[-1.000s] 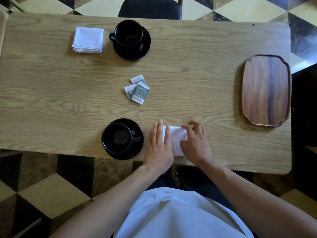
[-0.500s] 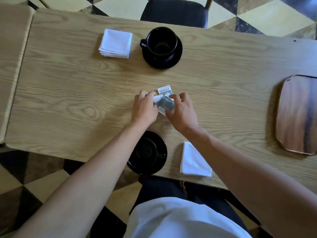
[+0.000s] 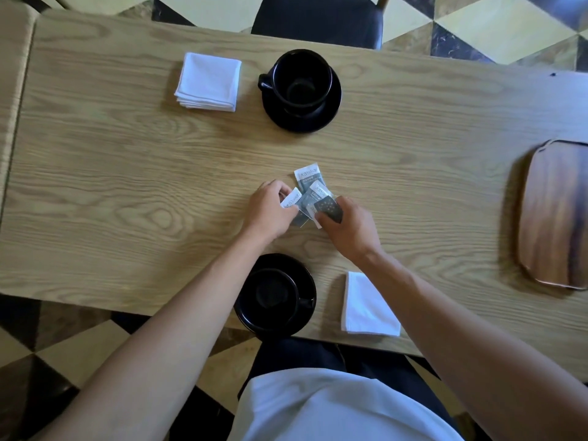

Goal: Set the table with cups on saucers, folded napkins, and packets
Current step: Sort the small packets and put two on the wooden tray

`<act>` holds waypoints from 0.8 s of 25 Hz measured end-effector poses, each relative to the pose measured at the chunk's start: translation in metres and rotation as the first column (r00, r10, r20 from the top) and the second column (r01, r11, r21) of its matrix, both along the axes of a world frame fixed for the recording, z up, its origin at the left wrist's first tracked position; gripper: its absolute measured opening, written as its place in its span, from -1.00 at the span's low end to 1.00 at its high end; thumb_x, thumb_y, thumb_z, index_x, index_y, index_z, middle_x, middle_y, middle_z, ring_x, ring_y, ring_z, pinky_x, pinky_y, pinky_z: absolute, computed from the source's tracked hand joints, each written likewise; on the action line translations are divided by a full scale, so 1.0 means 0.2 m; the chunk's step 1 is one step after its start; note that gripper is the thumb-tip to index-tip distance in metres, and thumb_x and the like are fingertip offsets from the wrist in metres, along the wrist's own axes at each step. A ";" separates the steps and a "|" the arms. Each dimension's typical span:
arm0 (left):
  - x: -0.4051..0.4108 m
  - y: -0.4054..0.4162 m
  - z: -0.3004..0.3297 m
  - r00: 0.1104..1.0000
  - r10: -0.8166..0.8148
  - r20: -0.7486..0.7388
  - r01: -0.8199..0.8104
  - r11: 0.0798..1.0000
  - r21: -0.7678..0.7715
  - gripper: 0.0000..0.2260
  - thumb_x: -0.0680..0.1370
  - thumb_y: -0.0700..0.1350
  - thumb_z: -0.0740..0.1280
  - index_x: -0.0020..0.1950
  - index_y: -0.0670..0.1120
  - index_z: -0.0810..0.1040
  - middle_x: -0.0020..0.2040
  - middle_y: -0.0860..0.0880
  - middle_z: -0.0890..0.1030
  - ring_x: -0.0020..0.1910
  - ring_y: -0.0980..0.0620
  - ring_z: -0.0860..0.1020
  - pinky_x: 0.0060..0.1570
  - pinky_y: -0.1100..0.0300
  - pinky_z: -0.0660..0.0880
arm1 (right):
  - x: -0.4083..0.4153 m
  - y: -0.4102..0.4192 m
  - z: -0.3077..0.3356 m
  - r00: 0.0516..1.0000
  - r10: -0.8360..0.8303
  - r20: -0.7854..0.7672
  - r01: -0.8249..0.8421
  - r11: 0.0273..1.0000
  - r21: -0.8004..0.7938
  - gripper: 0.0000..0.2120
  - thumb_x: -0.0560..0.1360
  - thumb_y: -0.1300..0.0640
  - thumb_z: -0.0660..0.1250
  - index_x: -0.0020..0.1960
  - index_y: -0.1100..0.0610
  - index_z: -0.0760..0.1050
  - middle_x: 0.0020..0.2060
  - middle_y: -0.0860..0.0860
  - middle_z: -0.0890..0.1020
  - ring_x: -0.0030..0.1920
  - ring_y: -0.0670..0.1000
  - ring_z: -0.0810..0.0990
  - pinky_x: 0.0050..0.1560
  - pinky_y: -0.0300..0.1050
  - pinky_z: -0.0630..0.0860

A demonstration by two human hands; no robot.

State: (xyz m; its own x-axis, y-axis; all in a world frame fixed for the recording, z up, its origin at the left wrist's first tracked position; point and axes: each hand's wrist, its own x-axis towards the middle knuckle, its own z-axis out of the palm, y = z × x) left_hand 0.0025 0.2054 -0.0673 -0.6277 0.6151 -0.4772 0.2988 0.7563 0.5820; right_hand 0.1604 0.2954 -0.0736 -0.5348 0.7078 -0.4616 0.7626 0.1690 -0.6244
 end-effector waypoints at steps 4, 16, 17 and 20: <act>-0.01 -0.03 0.02 0.969 0.157 0.191 -0.167 0.985 0.041 -0.85 0.44 -0.17 0.50 -0.16 0.00 0.55 -0.20 0.04 0.65 -0.25 0.04 0.61 -0.29 0.16 0.58 | 0.03 0.02 0.02 0.957 -0.284 -0.063 0.266 0.941 -0.208 -0.79 0.51 0.03 0.37 -0.25 0.09 0.47 -0.42 -0.10 0.57 -0.47 -0.22 0.46 -0.42 -0.30 0.35; 0.03 -0.15 0.16 0.725 0.403 0.559 -0.558 0.819 0.134 -0.94 0.49 -0.19 0.47 -0.06 -0.09 0.69 -0.12 -0.13 0.71 -0.13 -0.06 0.68 -0.05 -0.05 0.63 | 0.10 -0.02 0.16 0.750 -0.620 -0.231 0.343 0.663 -0.666 -0.82 0.56 0.22 0.38 0.16 0.11 0.57 -0.11 0.08 0.77 -0.15 0.13 0.77 -0.24 -0.16 0.59; 0.07 -0.13 0.19 0.712 0.376 0.593 -0.549 0.824 0.137 -0.96 0.51 -0.20 0.47 -0.07 -0.10 0.70 -0.15 -0.10 0.72 -0.15 -0.04 0.69 -0.08 -0.03 0.65 | 0.12 -0.02 0.18 0.731 -0.642 -0.231 0.361 0.651 -0.668 -0.87 0.58 0.22 0.37 0.12 0.13 0.54 -0.11 0.09 0.77 -0.15 0.13 0.77 -0.23 -0.14 0.59; 0.24 -0.01 0.26 0.715 0.276 0.642 -0.463 0.875 0.140 -0.96 0.54 -0.21 0.45 -0.07 -0.10 0.70 -0.12 -0.09 0.74 -0.15 -0.02 0.70 -0.14 0.02 0.67 | 0.26 0.00 0.26 0.646 -0.725 -0.239 0.429 0.604 -0.672 -0.92 0.59 0.25 0.36 0.03 0.13 0.46 -0.09 0.14 0.75 -0.15 0.14 0.76 -0.25 -0.14 0.57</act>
